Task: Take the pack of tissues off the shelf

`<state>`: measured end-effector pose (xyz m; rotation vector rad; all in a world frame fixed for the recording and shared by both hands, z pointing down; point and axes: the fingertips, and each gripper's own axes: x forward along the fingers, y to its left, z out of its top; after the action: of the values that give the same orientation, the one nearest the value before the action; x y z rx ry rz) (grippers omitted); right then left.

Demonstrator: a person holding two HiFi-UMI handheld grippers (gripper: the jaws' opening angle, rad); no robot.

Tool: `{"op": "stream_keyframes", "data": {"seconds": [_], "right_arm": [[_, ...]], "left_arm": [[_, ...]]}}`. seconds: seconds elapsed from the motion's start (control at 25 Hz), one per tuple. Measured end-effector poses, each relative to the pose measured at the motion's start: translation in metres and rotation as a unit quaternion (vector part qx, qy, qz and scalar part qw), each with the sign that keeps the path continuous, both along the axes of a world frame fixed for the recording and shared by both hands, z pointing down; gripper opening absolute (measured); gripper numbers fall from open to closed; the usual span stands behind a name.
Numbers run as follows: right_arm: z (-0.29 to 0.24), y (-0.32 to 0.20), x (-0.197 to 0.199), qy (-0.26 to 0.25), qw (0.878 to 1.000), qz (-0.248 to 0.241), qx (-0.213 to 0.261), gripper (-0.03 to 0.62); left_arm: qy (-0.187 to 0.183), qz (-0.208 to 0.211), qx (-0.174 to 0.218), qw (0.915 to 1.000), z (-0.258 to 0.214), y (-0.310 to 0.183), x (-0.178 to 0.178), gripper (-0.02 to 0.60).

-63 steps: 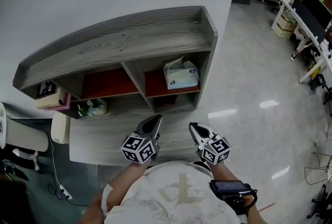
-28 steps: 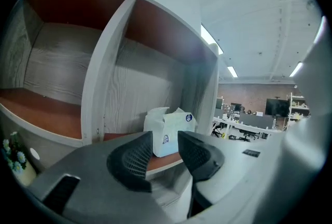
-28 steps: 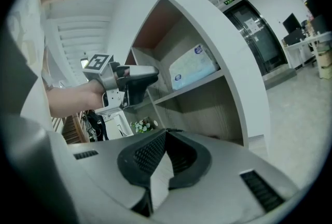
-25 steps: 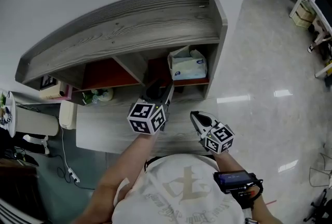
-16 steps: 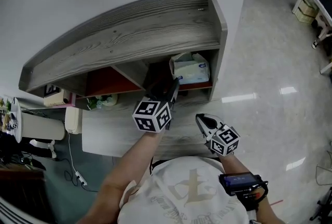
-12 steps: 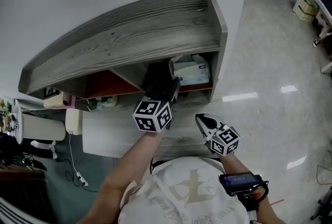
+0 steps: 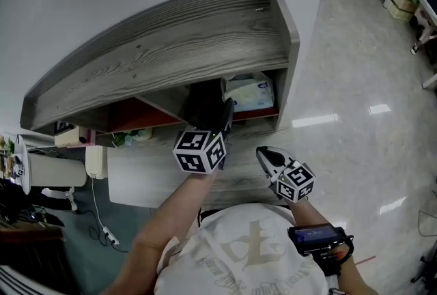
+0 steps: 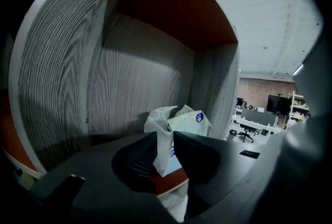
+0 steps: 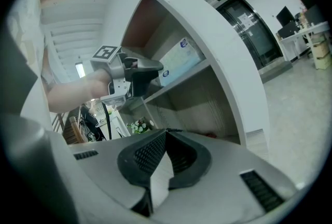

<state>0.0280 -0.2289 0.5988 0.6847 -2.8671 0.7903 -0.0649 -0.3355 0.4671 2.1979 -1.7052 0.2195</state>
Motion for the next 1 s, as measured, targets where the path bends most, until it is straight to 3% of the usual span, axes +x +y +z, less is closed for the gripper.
{"op": "stream_keyframes", "data": {"seconds": [0.28,0.32,1.0], "right_arm": [[0.001,0.001,-0.005,0.004,1.0,-0.003,0.0,0.005],[0.001,0.001,-0.005,0.004,1.0,-0.004,0.0,0.005],[0.001,0.011,-0.007,0.011,1.0,-0.007,0.005,0.005]], "left_arm": [[-0.01,-0.005,0.021,0.9997,-0.005,0.003,-0.004,0.082],[-0.012,-0.005,0.022,0.9997,-0.005,0.004,-0.005,0.051],[-0.004,-0.011,0.054,0.9985,-0.018,0.019,-0.011,0.035]]}}
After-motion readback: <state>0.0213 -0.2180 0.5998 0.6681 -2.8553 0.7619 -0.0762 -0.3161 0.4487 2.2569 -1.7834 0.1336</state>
